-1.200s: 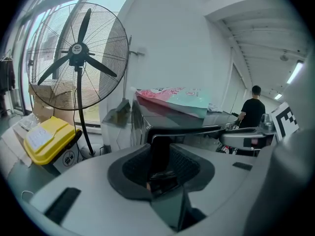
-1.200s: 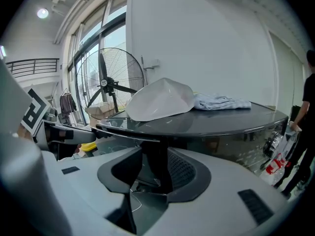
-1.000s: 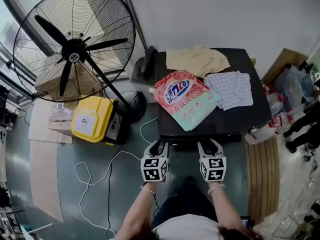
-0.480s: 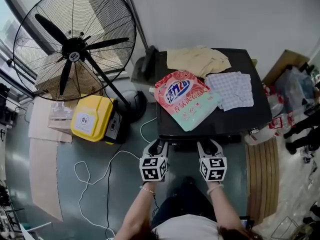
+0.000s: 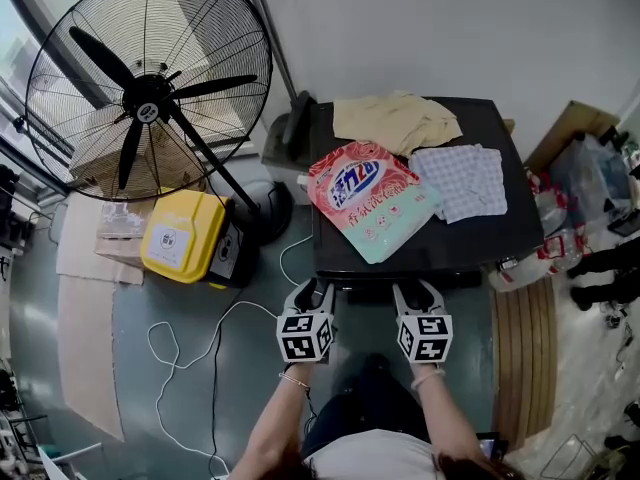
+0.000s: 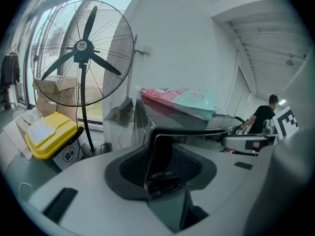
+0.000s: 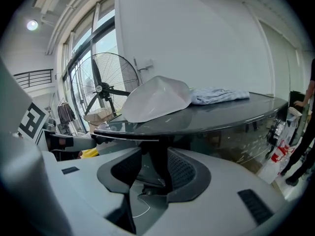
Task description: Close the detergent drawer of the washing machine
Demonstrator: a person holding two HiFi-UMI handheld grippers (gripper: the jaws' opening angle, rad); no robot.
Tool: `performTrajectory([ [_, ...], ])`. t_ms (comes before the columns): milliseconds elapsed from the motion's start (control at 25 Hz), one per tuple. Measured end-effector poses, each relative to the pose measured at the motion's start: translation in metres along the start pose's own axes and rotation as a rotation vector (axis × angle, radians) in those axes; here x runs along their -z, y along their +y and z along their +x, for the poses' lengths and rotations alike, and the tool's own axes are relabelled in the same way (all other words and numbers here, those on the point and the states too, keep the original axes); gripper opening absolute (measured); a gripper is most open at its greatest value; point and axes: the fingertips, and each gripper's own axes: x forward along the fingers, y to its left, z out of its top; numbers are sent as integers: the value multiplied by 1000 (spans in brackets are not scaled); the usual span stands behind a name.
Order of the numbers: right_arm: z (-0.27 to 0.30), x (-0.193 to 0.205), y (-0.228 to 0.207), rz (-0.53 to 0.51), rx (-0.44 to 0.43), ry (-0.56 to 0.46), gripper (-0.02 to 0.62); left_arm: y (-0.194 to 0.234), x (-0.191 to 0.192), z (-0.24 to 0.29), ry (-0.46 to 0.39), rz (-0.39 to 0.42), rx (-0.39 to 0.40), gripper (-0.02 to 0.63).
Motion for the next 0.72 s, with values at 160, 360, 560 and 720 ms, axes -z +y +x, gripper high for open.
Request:
performTrajectory([
  [160, 1, 1, -1, 8, 0, -1, 186, 0, 1, 1, -1, -13, -7, 158],
  [360, 2, 1, 0, 15, 1, -2, 186, 1, 0, 1, -1, -20, -12, 158],
  [560, 3, 0, -2, 26, 16, -5, 186, 2, -1, 3, 2, -29, -20, 158],
  [720, 4, 0, -3, 48, 71, -11, 172, 5, -6, 11, 10, -22, -32, 150],
])
